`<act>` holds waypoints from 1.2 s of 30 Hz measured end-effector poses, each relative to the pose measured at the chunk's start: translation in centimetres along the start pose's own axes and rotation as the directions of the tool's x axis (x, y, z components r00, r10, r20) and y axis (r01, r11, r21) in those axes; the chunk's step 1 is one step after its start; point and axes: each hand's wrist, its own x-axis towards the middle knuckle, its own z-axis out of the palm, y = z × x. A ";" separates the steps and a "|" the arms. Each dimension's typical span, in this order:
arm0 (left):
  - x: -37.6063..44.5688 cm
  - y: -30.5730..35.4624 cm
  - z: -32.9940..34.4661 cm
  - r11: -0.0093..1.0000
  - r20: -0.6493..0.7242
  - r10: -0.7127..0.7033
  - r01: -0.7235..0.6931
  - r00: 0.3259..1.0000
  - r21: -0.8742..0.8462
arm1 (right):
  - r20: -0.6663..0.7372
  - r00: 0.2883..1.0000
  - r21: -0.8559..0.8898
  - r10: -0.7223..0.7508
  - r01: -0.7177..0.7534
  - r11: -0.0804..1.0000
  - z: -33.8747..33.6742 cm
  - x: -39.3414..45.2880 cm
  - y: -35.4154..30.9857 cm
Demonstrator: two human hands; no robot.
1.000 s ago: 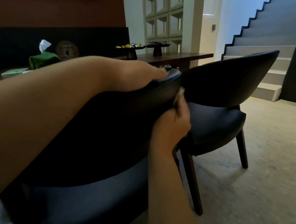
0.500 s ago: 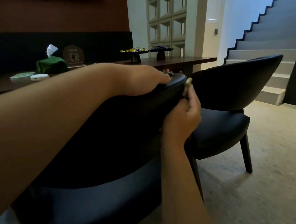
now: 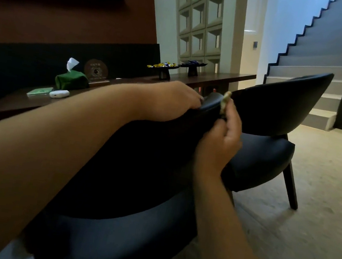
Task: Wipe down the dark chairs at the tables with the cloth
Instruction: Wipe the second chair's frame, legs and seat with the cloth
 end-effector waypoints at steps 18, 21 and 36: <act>-8.9 -2.1 2.2 0.987 -0.695 0.130 -0.025 0.707 0.159 | -0.018 0.972 -0.161 -0.234 0.228 0.960 1.8 -5.4 -1.6; -11.4 -3.6 3.8 0.944 -0.734 0.148 0.127 0.663 0.304 | 0.290 0.815 -0.236 -0.502 0.569 0.787 1.5 -9.9 -0.5; -13.1 -8.7 20.6 0.073 -0.158 -0.956 -0.323 0.248 -0.944 | 0.754 -0.563 0.556 -0.338 0.821 -0.128 -4.2 -6.4 5.3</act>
